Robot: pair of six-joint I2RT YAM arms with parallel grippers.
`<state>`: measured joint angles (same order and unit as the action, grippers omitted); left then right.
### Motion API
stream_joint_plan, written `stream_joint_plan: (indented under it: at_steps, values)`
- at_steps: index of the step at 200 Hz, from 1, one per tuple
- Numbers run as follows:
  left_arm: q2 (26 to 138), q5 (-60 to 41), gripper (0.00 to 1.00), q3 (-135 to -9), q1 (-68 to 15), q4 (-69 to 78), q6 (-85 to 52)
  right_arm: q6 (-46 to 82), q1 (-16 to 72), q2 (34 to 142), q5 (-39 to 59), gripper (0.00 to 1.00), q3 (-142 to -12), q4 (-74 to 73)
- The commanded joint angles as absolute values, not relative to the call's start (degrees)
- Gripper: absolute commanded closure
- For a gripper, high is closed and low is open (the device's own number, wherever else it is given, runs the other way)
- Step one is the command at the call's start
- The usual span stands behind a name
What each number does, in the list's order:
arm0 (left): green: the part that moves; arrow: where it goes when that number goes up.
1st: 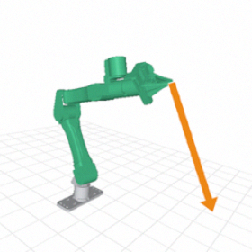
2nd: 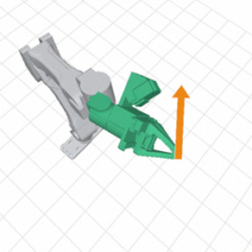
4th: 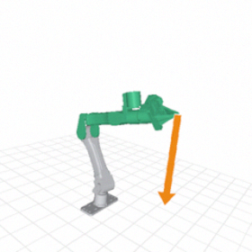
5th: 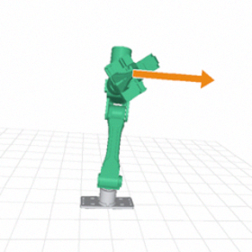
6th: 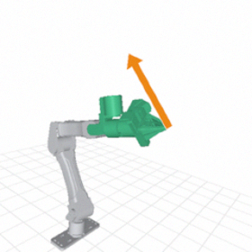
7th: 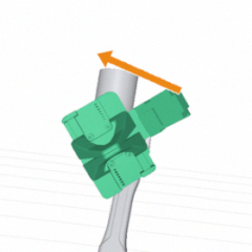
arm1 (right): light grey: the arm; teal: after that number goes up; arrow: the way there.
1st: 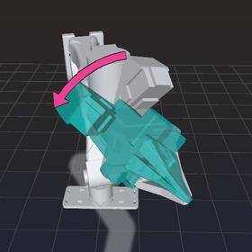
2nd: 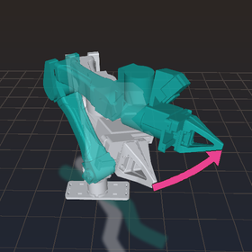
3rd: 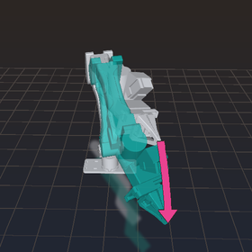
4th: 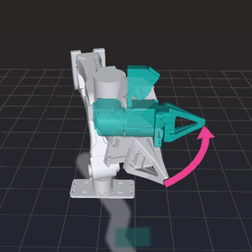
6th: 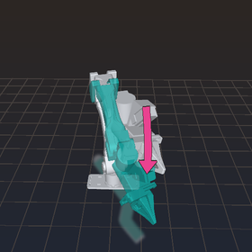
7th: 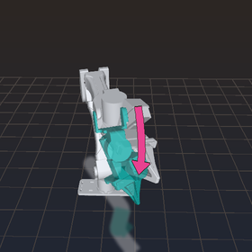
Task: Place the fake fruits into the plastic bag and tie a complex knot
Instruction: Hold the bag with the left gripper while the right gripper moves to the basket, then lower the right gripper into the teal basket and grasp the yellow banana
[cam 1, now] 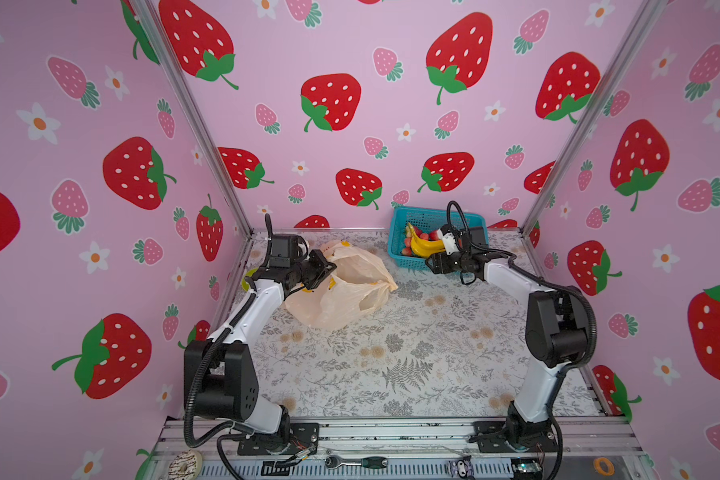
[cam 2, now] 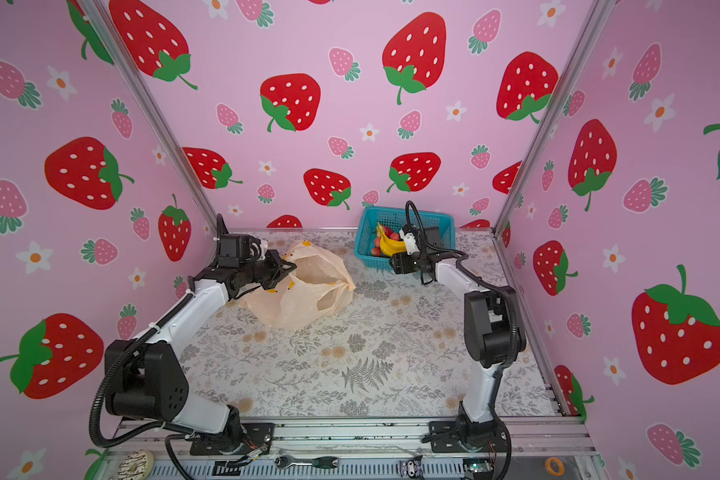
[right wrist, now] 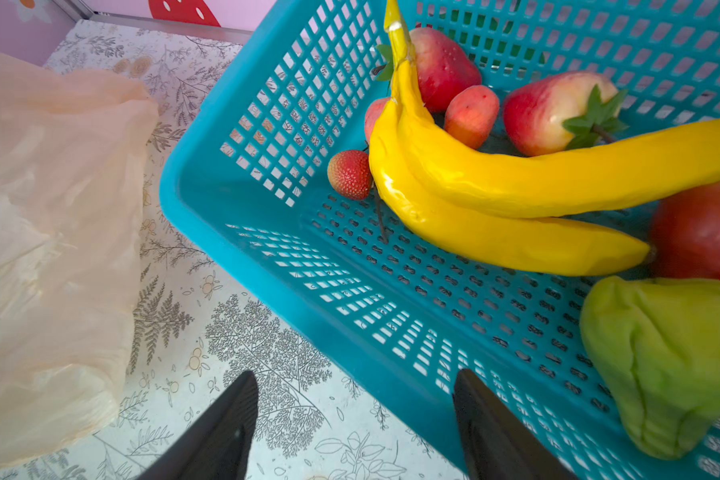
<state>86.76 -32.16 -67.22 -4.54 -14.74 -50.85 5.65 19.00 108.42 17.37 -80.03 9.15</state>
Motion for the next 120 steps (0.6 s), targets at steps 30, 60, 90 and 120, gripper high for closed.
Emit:
stream_joint_plan:
  at_steps: [30, 60, 90, 120]
  values:
    - [87.4, -32.9, 1.0, -68.6, -4.2, -14.2, -50.5, -4.0, 24.3, 107.2, 15.0, 0.18, -81.8, 4.1]
    - [87.1, -32.3, 1.0, -68.7, -4.1, -14.5, -50.0, -8.1, 28.2, 111.5, 12.2, 0.13, -87.0, 2.6]
    - [87.0, -32.3, 1.0, -68.6, -3.9, -14.5, -50.0, -6.6, 31.4, 118.2, 7.9, 0.15, -94.5, 2.7]
    - [87.0, -32.3, 1.0, -68.6, -3.6, -14.5, -50.0, 0.7, 32.3, 125.6, 5.5, 0.23, -103.6, 4.8]
